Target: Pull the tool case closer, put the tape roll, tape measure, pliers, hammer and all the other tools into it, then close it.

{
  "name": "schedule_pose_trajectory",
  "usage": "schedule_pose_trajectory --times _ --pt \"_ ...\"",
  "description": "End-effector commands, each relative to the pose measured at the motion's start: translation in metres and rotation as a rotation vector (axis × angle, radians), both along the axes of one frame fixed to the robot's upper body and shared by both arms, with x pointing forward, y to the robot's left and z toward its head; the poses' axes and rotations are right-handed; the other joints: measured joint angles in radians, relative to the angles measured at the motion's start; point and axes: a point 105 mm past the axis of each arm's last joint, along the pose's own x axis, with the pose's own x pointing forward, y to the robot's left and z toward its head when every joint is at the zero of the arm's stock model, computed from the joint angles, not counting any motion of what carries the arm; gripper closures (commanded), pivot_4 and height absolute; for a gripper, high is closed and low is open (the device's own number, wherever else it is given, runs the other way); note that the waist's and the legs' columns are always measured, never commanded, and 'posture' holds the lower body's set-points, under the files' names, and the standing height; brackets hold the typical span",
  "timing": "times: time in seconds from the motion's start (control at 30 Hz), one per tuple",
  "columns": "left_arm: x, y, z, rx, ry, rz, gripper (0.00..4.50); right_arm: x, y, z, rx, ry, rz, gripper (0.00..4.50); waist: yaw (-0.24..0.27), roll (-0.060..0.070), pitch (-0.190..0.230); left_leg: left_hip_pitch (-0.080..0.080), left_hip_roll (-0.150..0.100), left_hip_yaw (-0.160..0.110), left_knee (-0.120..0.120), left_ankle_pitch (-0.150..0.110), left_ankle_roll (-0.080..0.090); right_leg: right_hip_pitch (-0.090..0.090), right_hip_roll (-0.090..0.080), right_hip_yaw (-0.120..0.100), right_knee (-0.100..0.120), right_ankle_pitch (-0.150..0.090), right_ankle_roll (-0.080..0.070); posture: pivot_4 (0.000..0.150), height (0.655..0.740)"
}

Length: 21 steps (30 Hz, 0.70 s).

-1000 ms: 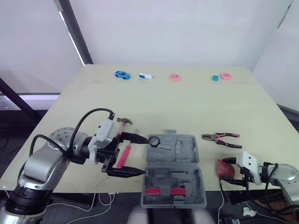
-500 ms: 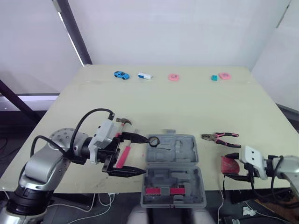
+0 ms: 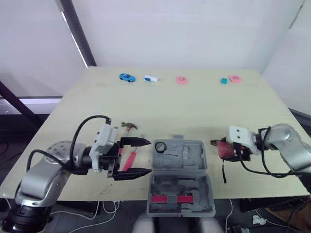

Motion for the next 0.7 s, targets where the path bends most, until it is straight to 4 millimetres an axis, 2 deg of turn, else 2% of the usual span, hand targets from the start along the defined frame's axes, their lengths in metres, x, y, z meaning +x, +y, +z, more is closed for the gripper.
schedule_pose_trajectory --times 0.03,0.13,0.23,0.4,0.7 --pt "-0.003 0.002 0.011 -0.012 -0.061 0.047 0.0 0.008 0.026 0.002 -0.024 -0.011 0.068 1.63 -0.001 0.0 0.0 0.0 0.0 0.0 0.0 0.0 0.0 0.0 0.0 0.0 0.0 0.0 0.0 0.15 0.7395" --pt "-0.003 0.004 0.011 -0.016 -0.067 0.081 0.0 0.015 0.035 -0.001 -0.061 -0.014 0.086 1.63 0.009 0.0 0.0 -0.001 0.0 -0.001 0.0 0.0 0.0 -0.001 0.0 -0.001 0.0 0.0 0.0 0.15 0.7395" --pt "-0.004 0.008 0.01 -0.035 -0.071 0.15 0.0 0.025 0.059 -0.002 -0.108 -0.032 0.128 1.63 0.006 0.001 0.0 -0.002 0.0 0.0 0.0 0.0 0.0 -0.001 0.0 0.0 -0.001 0.0 0.0 0.15 0.7395" --pt "-0.011 0.01 0.006 -0.043 -0.059 0.212 0.0 0.032 0.081 -0.008 -0.178 -0.04 0.158 1.63 0.003 0.0 0.001 -0.001 0.0 0.001 0.0 0.0 0.0 -0.001 -0.001 0.0 0.0 0.0 0.0 0.15 0.7395" --pt "-0.014 0.011 0.005 -0.042 -0.052 0.241 0.0 0.025 0.093 -0.017 -0.249 -0.007 0.185 1.63 0.003 0.0 0.001 -0.001 0.0 0.001 0.0 0.0 0.0 -0.001 -0.001 -0.001 0.0 0.0 0.0 0.15 0.7395"
